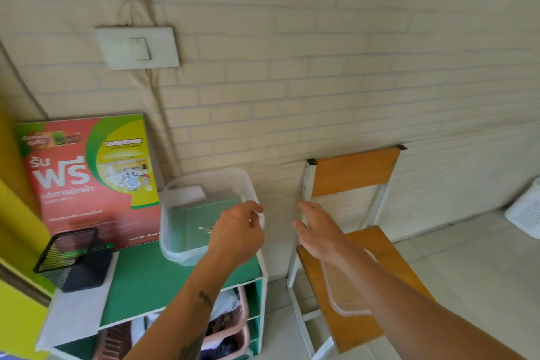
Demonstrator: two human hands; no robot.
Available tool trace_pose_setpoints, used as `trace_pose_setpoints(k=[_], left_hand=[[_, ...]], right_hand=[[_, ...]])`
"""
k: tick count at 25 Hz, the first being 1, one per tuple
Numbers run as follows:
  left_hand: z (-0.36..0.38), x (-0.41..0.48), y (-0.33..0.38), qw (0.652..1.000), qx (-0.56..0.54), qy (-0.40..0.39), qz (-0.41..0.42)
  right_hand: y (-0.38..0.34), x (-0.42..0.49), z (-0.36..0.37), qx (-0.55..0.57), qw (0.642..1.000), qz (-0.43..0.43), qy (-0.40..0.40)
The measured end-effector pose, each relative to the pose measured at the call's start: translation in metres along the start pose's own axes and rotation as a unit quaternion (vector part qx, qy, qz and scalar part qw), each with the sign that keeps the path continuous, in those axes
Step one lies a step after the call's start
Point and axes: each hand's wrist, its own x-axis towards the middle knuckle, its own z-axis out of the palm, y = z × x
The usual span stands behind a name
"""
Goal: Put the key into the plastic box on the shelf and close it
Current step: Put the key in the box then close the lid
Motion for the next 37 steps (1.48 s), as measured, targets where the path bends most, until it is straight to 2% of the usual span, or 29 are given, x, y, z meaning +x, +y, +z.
trace_pose_setpoints(k=[4,10,13,20,24,30,33,37], left_hand=[[0.061,-0.001,0.037,0.998,-0.011,-0.031,0.048],[0.183,0.0,0.073,0.993,-0.005,-0.119,-0.019],[0.249,-0.003,0.062,0.987,0.016,-0.138,-0.076],[0.374,0.004,0.003,0.945,0.179,-0.232,-0.147],[0.424,0.013,-0.024,0.93,0.209,-0.253,-0.168],[0.476,0.028,-0.071,0.925,0.146,-0.259,-0.236],[0.485,0.026,-0.081,0.928,0.101,-0.249,-0.257],[0.476,0.019,-0.082,0.933,0.052,-0.234,-0.27]], right_hand=[[0.082,-0.009,-0.031,0.003,0.998,0.058,-0.011],[0.208,-0.011,-0.057,0.018,0.989,0.136,-0.054],[0.267,-0.011,-0.049,0.016,0.984,0.155,-0.083],[0.383,0.013,0.012,0.006,0.964,0.23,-0.133],[0.423,0.038,0.052,0.019,0.957,0.251,-0.146],[0.468,0.063,0.096,0.024,0.955,0.284,-0.085],[0.475,0.059,0.109,0.071,0.946,0.308,-0.075],[0.464,0.049,0.11,0.081,0.95,0.295,-0.064]])
